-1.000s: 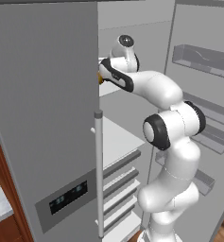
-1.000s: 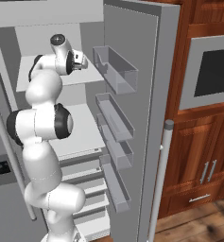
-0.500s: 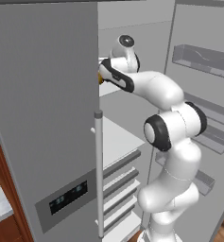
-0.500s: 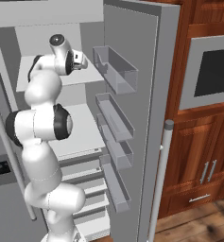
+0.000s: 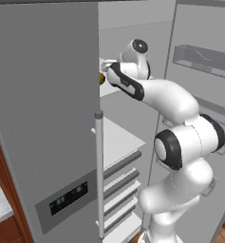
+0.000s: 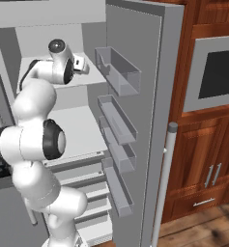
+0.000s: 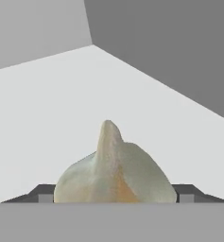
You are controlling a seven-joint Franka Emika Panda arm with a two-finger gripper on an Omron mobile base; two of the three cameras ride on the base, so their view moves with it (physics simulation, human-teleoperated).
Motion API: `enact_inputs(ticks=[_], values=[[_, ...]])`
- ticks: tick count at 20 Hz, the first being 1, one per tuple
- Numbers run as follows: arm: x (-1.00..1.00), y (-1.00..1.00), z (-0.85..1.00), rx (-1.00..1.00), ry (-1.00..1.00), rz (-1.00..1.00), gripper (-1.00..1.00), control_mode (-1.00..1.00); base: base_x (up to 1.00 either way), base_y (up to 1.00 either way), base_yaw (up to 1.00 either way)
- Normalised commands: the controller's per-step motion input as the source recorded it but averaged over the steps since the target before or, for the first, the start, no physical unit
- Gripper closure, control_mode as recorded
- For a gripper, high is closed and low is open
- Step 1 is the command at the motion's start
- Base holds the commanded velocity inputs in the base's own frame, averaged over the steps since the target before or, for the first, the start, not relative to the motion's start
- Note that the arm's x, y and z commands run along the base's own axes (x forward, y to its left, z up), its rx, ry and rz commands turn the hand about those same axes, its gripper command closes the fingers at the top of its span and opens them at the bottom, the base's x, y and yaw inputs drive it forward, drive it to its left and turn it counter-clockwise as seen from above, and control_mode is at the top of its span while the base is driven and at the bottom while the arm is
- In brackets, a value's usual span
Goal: Retrieve the bottle and the shaker from the cabinet and place them next to the mixing bowl on the counter. Then add garlic from the fridge to the mixing bowl.
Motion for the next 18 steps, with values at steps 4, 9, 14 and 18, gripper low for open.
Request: enact_inputs(ticks=[4, 9, 14, 18], values=[[-0.82, -0.28, 0.17, 0.07, -0.03, 0.00, 1.00, -1.00, 0.00, 0.00, 0.00], [-0.85, -0.24, 0.18, 0.04, -0.01, -0.02, 1.00, -1.00, 0.00, 0.00, 0.00], [-0.92, -0.04, 0.09, 0.01, 0.00, 0.00, 1.00, -1.00, 0.00, 0.00, 0.00], [-1.00, -0.02, 0.00, 0.00, 0.00, 0.00, 1.00, -1.00, 0.00, 0.00, 0.00]])
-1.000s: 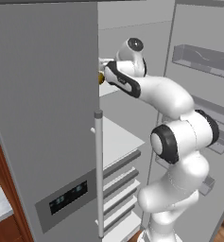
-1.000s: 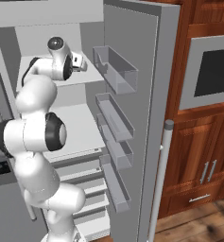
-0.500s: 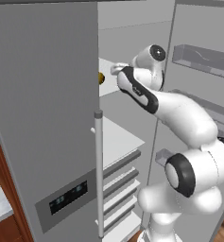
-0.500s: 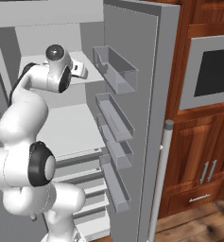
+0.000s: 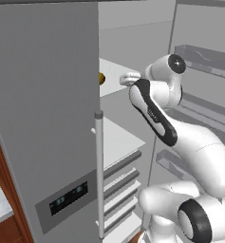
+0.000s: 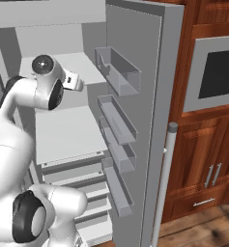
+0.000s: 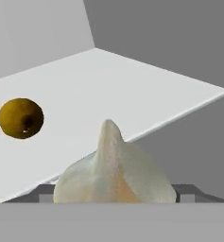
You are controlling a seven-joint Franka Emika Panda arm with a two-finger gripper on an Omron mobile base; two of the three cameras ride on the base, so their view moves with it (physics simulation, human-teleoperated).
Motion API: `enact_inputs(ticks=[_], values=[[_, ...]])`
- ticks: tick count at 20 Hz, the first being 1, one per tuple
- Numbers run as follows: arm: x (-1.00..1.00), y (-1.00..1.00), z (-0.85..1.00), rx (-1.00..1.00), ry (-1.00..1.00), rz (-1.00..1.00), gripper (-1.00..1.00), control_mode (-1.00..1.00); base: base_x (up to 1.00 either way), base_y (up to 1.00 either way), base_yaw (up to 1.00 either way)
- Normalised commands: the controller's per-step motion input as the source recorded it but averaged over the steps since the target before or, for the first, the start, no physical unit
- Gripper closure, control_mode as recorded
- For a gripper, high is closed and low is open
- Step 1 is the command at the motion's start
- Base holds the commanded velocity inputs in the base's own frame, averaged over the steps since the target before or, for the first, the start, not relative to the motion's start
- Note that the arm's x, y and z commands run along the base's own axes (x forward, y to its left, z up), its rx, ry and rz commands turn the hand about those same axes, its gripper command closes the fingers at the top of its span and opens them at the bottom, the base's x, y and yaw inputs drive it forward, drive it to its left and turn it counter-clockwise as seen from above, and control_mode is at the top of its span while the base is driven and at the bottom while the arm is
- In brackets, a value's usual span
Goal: Retrieve the bottle and the shaker from the cabinet and place them next to the mixing bowl on the counter. Then add garlic from the fridge to the mixing bowl.
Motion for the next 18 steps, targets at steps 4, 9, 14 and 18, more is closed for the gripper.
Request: enact_inputs(ticks=[4, 9, 14, 18], values=[[-1.00, -0.01, 0.00, 0.00, 0.00, 0.00, 1.00, -1.00, 0.00, 0.00, 0.00], [-0.96, 0.02, 0.01, 0.00, -0.01, 0.00, 1.00, -1.00, 0.00, 0.00, 0.00], [-0.69, 0.07, -0.01, 0.00, 0.00, 0.00, 1.00, -1.00, 0.00, 0.00, 0.00], [-0.02, 0.07, -0.01, 0.00, 0.00, 0.00, 1.00, -1.00, 0.00, 0.00, 0.00]])
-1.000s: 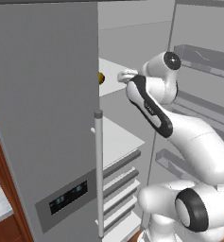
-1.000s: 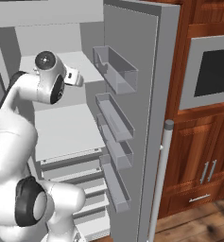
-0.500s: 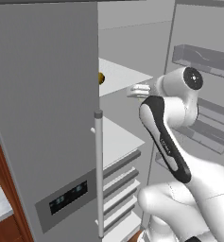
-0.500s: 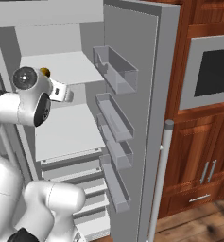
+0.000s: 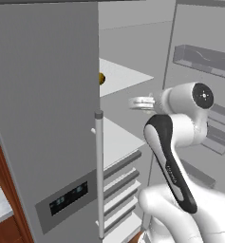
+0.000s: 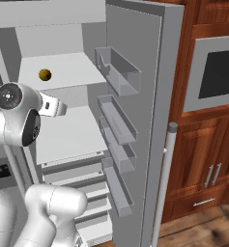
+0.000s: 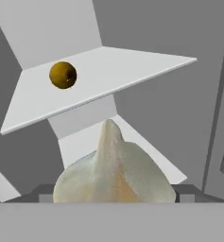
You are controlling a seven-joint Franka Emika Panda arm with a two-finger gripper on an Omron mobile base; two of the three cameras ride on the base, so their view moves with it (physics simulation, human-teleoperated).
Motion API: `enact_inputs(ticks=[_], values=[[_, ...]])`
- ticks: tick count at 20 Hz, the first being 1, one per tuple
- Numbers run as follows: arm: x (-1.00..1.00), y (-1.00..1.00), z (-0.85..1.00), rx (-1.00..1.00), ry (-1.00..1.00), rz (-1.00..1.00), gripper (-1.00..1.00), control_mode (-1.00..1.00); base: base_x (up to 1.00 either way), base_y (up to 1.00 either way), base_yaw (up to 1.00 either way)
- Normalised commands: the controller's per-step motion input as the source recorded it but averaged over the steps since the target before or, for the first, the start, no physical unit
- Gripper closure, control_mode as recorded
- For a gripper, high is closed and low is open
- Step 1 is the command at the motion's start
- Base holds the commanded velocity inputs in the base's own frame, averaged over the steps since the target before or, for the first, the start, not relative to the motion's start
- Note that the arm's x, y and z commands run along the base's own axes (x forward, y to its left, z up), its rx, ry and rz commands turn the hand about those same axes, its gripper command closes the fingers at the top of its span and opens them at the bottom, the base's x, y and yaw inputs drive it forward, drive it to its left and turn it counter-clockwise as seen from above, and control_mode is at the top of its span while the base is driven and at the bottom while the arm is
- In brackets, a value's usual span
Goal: Retrieve the bottle and the shaker from the cabinet and place them next to the mixing bowl on the counter. Then add garlic from the fridge to the mixing bowl.
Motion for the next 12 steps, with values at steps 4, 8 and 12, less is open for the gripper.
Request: enact_inputs(ticks=[4, 8, 12], values=[[0.00, 0.00, 0.00, 0.00, 0.00, 0.00, 1.00, 1.00, -0.62, 0.00, -0.03], [0.00, 0.00, 0.00, 0.00, 0.00, 0.00, 1.00, 1.00, -1.00, 0.05, -0.02], [0.00, 0.00, 0.00, 0.00, 0.00, 0.00, 1.00, 1.00, -1.00, 0.28, 0.01]])
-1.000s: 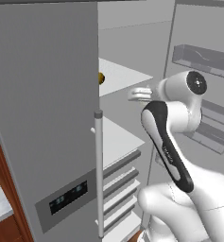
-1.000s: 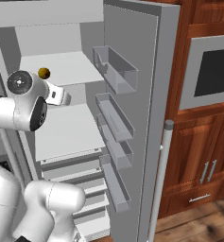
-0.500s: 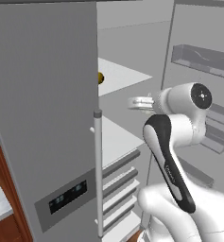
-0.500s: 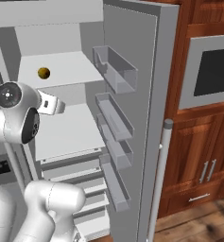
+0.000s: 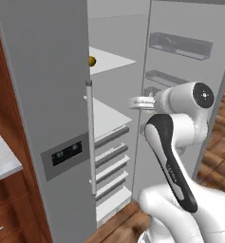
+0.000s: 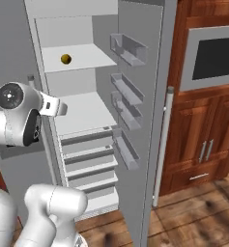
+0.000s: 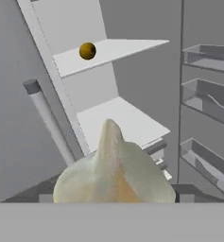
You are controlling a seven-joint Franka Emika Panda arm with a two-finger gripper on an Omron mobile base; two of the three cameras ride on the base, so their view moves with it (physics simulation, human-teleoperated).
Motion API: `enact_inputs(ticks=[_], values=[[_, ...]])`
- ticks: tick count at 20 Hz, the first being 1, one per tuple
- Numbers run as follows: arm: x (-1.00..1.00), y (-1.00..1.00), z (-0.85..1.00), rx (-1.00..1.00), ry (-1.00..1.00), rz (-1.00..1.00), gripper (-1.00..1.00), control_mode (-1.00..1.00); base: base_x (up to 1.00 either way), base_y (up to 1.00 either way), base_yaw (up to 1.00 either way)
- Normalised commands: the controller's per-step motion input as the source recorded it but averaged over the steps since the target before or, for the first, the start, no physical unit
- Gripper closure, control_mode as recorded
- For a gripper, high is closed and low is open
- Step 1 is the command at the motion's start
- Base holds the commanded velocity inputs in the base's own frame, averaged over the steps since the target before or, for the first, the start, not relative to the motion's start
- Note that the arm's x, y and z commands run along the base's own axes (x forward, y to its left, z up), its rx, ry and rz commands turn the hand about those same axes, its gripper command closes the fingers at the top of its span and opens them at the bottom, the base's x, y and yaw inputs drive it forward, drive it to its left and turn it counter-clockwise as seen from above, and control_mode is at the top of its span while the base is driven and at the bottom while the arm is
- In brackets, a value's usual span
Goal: Retrieve the bottle and the shaker from the cabinet and place them next to the mixing bowl on the counter. Then add garlic from the fridge to the mixing bowl.
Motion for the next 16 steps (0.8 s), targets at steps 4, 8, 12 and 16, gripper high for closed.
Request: enact_inputs(ticks=[4, 8, 12, 16], values=[[0.00, 0.00, 0.00, 0.00, 0.00, 0.00, 1.00, 1.00, -0.92, 0.67, 0.11], [0.00, 0.00, 0.00, 0.00, 0.00, 0.00, 1.00, 1.00, -0.89, 0.81, 0.20], [0.00, 0.00, 0.00, 0.00, 0.00, 0.00, 1.00, 1.00, -0.85, 0.85, 0.24], [0.00, 0.00, 0.00, 0.00, 0.00, 0.00, 1.00, 1.00, -0.55, 0.96, 0.28]])
